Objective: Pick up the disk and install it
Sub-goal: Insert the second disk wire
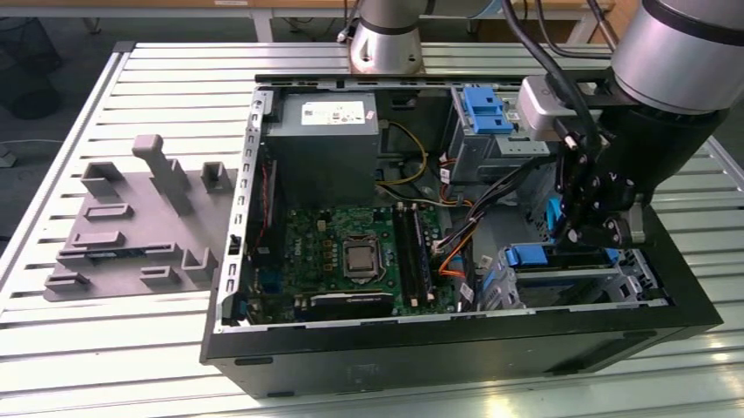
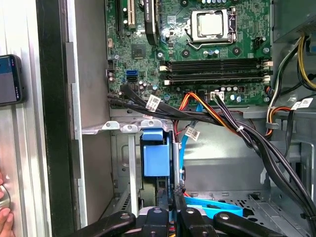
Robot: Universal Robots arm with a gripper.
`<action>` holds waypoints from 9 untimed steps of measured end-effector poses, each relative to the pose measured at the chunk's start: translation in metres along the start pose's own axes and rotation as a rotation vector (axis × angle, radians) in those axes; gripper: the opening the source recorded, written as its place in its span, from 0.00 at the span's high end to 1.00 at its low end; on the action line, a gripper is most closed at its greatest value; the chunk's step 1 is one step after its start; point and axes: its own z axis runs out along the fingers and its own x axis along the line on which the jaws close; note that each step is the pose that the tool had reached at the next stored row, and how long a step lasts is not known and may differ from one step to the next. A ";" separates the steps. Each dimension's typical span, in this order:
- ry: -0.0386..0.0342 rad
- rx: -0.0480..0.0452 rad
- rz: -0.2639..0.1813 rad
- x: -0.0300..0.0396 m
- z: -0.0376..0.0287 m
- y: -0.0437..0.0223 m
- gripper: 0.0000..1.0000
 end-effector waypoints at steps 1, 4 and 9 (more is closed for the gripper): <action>-0.0002 0.0000 0.000 0.0002 0.0002 0.0000 0.84; -0.0011 -0.0002 0.000 0.0008 0.0008 0.0000 0.84; -0.0219 -0.0015 0.001 0.0015 0.0038 0.0001 0.84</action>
